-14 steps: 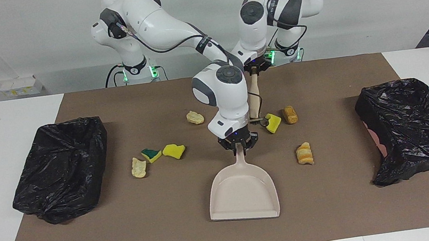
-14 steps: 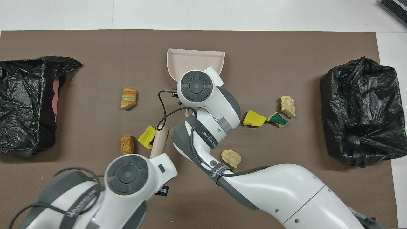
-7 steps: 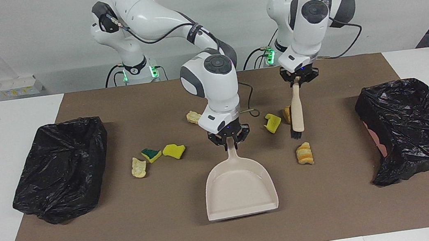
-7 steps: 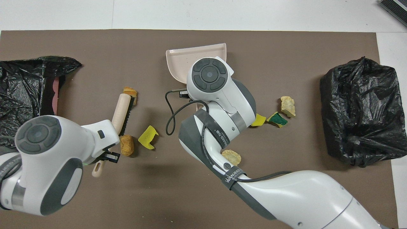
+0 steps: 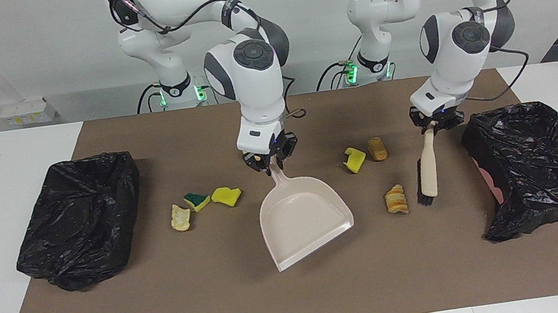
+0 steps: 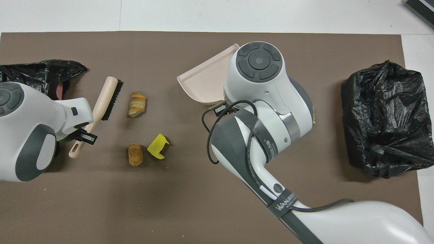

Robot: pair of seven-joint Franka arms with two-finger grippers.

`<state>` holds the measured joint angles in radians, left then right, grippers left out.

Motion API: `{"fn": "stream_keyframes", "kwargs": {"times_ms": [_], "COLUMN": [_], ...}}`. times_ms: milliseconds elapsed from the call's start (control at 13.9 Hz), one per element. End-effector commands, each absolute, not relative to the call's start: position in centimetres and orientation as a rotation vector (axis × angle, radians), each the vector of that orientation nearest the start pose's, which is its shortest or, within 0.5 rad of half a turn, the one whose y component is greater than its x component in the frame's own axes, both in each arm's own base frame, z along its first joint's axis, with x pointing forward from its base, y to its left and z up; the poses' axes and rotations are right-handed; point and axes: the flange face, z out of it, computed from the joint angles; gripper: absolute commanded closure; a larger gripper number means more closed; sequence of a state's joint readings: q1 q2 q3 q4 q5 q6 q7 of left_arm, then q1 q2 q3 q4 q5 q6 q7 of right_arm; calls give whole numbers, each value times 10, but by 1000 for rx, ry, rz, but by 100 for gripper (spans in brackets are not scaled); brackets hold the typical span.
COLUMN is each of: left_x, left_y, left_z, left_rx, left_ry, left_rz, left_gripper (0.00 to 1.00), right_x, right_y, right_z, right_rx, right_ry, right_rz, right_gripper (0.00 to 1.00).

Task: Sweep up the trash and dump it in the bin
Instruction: 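Lower the dustpan near the trash while the left gripper brings the brush over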

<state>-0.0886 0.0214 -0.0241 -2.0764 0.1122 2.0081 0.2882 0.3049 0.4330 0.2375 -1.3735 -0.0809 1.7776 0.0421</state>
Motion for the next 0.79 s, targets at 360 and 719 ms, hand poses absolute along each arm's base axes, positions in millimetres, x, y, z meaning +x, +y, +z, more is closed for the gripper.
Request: {"fn": "stream_keyframes", "kwargs": {"times_ms": [360,719], "left_x": [560,537], "left_y": [-28,-47], "left_z": [367,358], "left_rx": [-2907,-2892], "left_ry": [719,771], "left_rz": [198,251], "left_gripper": [100,100], "right_x": [581,559], "right_y": [281,265], "right_z": [450,435], "right_rx": [-2607,-2248], "right_ry": [-1654,-2121], "right_rz": [179,241], "right_gripper": [100,100]}}
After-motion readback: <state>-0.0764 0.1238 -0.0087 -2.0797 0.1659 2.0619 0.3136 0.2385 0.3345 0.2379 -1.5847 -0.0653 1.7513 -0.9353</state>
